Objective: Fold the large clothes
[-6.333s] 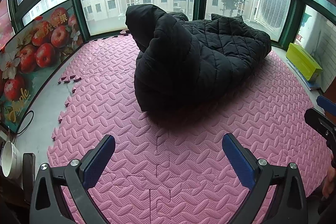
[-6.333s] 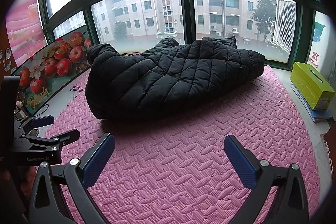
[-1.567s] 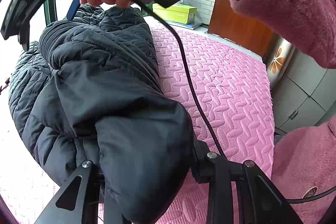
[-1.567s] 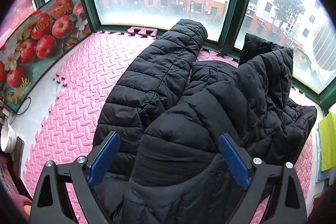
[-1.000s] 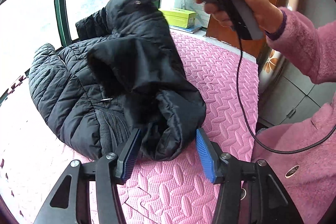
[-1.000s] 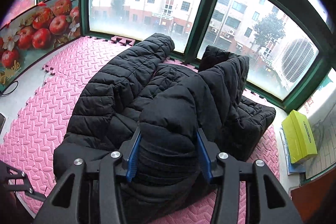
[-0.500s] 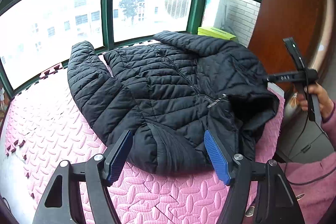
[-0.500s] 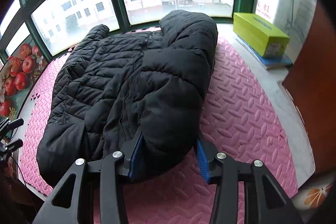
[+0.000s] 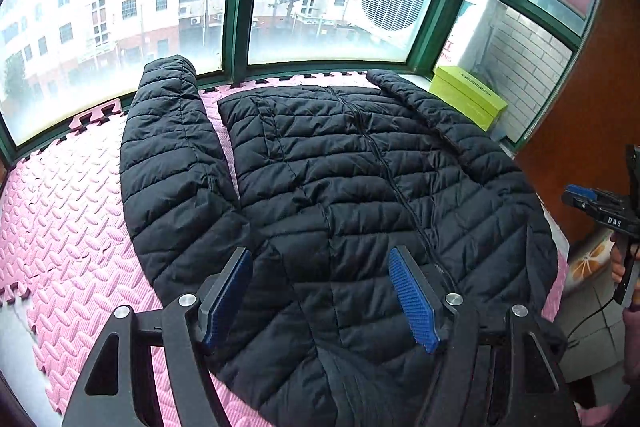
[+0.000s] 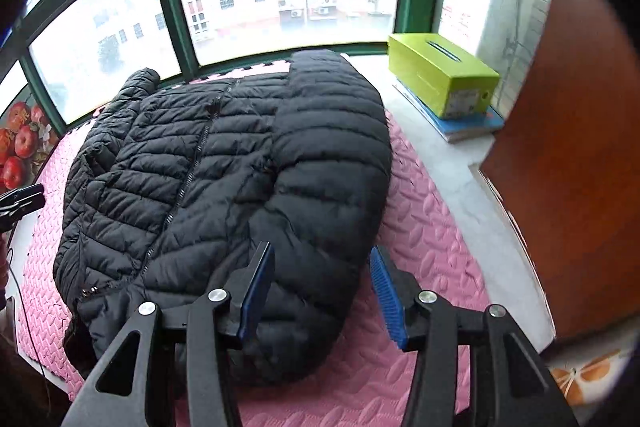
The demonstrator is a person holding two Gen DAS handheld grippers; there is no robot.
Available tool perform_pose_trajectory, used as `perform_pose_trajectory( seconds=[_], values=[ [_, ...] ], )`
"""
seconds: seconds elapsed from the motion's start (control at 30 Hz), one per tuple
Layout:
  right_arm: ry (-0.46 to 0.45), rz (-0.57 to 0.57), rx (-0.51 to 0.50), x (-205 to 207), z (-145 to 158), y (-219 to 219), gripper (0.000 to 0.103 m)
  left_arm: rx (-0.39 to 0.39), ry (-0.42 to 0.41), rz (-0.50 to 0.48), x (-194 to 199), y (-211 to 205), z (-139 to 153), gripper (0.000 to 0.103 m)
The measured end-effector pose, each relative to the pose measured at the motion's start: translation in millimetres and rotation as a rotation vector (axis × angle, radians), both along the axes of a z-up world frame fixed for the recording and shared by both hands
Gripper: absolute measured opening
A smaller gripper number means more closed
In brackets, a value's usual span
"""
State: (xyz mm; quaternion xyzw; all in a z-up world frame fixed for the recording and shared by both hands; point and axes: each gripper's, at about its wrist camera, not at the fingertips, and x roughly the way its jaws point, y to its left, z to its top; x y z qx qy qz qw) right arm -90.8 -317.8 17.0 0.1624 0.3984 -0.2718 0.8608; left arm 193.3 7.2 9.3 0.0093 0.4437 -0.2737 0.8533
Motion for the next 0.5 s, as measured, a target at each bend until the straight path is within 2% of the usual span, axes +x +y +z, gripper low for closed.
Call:
perform_pose_trajectory(
  seconds=[0.13,0.3,0.37,0.5],
  values=[
    [-0.017,0.123,-0.012,55,9,-9,0.055,-0.042,0.060,0.058,67,-11,-4,0.075],
    [0.037,0.290,0.119,137,-17,-22,0.055,-0.044,0.138,0.100,146,-21,-22,0.075],
    [0.061,0.309,0.159,164,-31,-28,0.055,-0.034,0.171,0.118,175,-26,-35,0.075],
    [0.120,0.314,0.159,196,-56,-44,0.055,-0.039,0.259,0.176,223,-32,-68,0.075]
  ],
)
